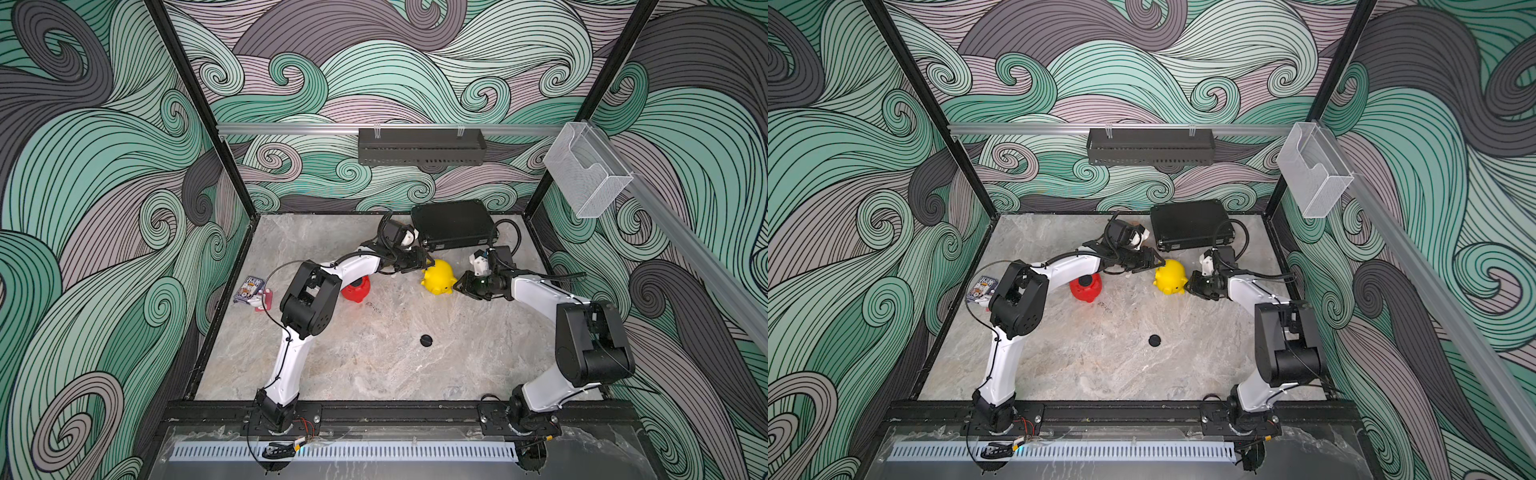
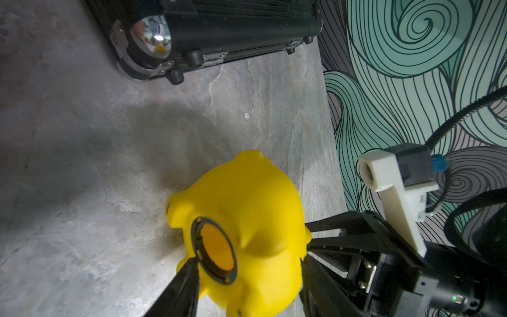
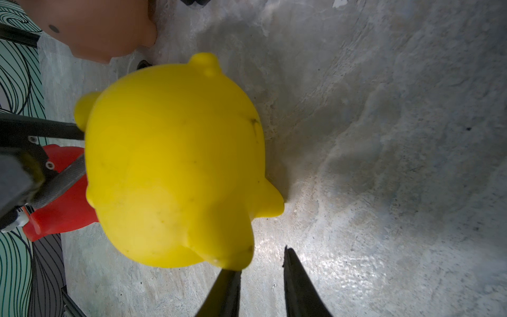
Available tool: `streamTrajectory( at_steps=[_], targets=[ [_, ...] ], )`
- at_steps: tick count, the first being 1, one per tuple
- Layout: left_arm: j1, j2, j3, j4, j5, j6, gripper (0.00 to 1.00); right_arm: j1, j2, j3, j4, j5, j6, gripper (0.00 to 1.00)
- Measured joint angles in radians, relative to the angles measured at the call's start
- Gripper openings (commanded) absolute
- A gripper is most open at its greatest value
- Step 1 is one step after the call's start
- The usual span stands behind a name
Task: Close piggy banks
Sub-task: Turn over the piggy bank at the center of the board.
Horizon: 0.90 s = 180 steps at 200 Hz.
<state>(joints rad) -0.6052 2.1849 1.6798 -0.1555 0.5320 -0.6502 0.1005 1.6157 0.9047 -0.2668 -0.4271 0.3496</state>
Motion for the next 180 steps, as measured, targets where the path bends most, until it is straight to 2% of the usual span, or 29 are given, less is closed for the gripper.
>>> streamTrajectory(
  at_steps=[40,68,111,131,180],
  targets=[
    [0.000,0.000,-0.006,0.014,0.008,-0.009,0.58,0.000,0.006,0.000,0.003,-0.009,0.001,0.31],
    [0.000,0.000,-0.013,0.017,0.008,-0.012,0.58,0.000,-0.003,-0.001,0.017,-0.024,0.004,0.37],
    [0.000,0.000,-0.013,0.019,0.008,-0.014,0.58,0.000,-0.082,-0.003,0.031,-0.024,0.004,0.52],
    [0.000,0.000,-0.013,0.019,0.008,-0.014,0.58,0.000,-0.118,-0.003,0.043,-0.019,0.002,0.55],
    [0.000,0.000,-0.019,0.023,0.008,-0.020,0.57,-0.003,-0.114,-0.003,0.063,-0.014,0.003,0.51]
  ],
)
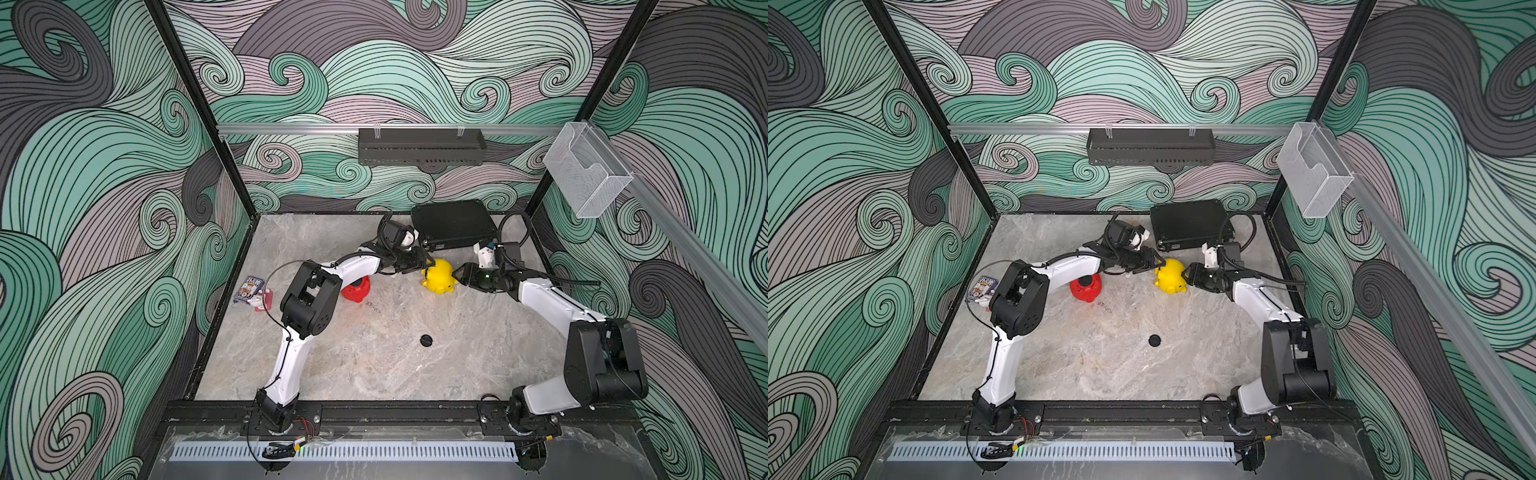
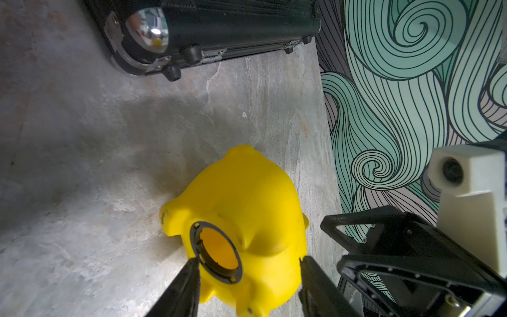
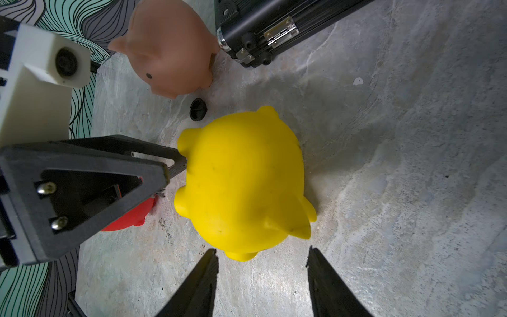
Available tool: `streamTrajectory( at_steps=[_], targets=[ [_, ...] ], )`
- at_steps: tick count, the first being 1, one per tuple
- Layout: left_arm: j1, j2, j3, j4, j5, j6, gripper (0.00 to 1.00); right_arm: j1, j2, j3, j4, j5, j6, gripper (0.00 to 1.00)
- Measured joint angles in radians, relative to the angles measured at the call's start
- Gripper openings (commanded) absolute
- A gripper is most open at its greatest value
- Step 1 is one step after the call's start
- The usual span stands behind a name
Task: Close piggy banks
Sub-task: Turn over the piggy bank at the center of the board.
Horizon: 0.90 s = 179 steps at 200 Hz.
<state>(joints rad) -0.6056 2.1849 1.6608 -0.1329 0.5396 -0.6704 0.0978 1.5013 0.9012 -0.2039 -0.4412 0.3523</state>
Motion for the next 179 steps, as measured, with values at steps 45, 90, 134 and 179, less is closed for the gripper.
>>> streamTrajectory(
  at_steps=[45,90,134,179],
  targets=[
    [-0.002,-0.002,-0.064,0.025,0.011,-0.013,0.56,0.000,0.043,0.000,0.015,-0.001,0.006,0.48],
    [-0.002,-0.068,-0.167,0.052,-0.006,-0.019,0.56,0.000,0.041,0.000,0.022,0.005,0.004,0.60],
    [-0.002,-0.199,-0.247,0.050,-0.043,-0.017,0.55,0.039,-0.065,0.000,0.029,0.071,-0.034,0.85],
    [0.004,-0.393,-0.340,0.037,-0.084,0.007,0.56,0.146,-0.130,-0.016,0.130,0.121,-0.185,0.94]
  ],
)
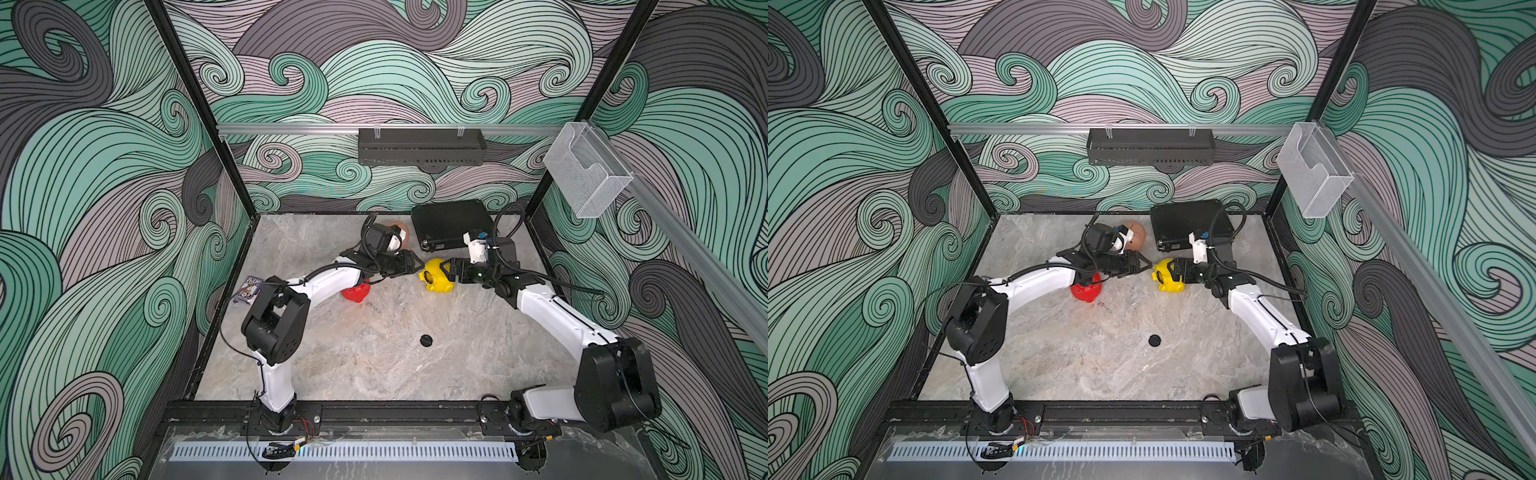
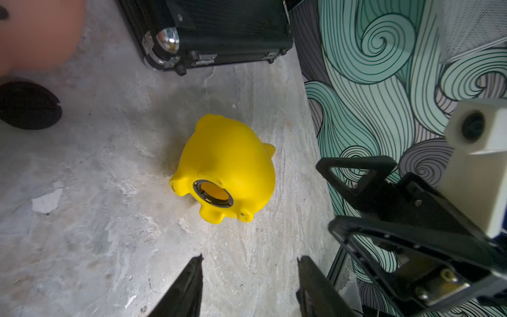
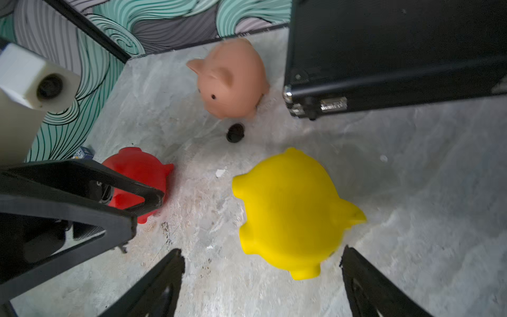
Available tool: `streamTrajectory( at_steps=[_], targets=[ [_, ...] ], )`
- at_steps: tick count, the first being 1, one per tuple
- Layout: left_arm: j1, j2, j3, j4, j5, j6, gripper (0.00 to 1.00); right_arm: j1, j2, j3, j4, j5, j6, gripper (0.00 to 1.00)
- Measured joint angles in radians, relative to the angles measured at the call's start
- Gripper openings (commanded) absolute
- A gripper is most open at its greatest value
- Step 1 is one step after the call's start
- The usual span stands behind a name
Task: Close piggy banks
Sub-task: Turn over the piggy bank at the center of the board.
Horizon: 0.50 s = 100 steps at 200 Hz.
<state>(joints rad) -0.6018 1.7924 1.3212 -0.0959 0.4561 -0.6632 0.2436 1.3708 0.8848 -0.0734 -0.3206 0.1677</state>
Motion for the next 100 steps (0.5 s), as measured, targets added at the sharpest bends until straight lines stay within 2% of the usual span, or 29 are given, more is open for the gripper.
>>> streamTrajectory(
  at_steps=[38,100],
  targets=[
    [0.013,-0.175,-0.116,-0.037,-0.042,0.034,0.56,0.029,-0.007,-0.138,0.199,-0.031,-0.216,0.99],
    [0.036,-0.356,-0.229,-0.128,-0.114,0.091,0.56,0.045,0.103,-0.177,0.395,-0.107,-0.490,0.99]
  ],
)
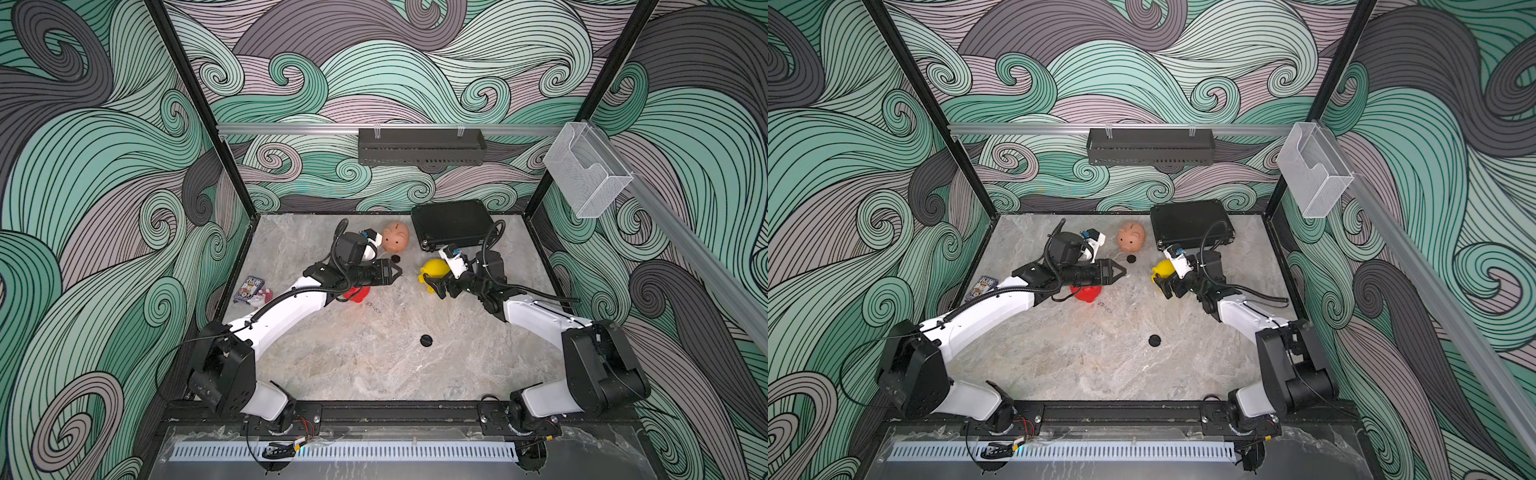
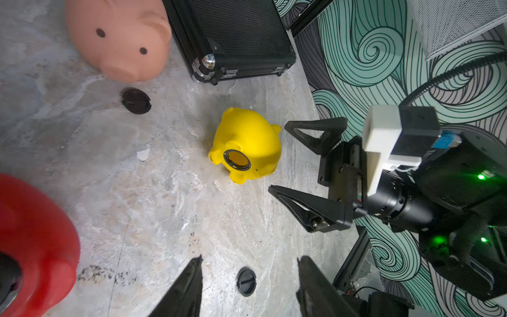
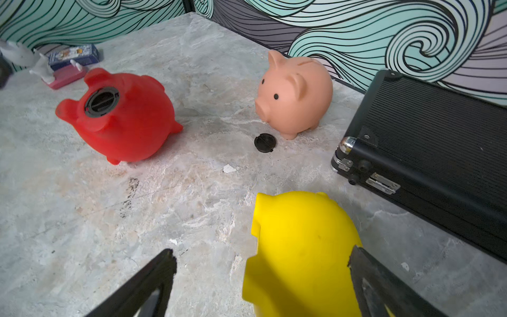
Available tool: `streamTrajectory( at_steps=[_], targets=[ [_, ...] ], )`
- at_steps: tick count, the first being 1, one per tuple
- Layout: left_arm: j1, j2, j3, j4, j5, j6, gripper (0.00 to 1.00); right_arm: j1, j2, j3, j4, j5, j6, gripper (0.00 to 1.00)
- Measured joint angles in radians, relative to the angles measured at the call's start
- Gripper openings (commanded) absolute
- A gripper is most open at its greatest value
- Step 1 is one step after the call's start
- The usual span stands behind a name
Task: Close piggy banks
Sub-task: Turn over the piggy bank at the center of the board.
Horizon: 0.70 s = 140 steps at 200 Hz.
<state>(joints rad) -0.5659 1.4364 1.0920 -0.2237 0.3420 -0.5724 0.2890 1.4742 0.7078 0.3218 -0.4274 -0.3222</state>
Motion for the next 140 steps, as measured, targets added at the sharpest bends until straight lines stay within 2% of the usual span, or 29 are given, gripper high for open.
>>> streamTrajectory(
  at_steps=[84,140],
  targets=[
    [0.034,-0.047,-0.050,-0.042,-0.017,0.036,0.55,0.014,0.113,0.023,0.039,-0.003,-0.268,0.99],
    [0.049,-0.047,-0.073,-0.048,-0.016,0.050,0.56,0.021,0.209,0.038,0.157,0.028,-0.356,0.99]
  ],
)
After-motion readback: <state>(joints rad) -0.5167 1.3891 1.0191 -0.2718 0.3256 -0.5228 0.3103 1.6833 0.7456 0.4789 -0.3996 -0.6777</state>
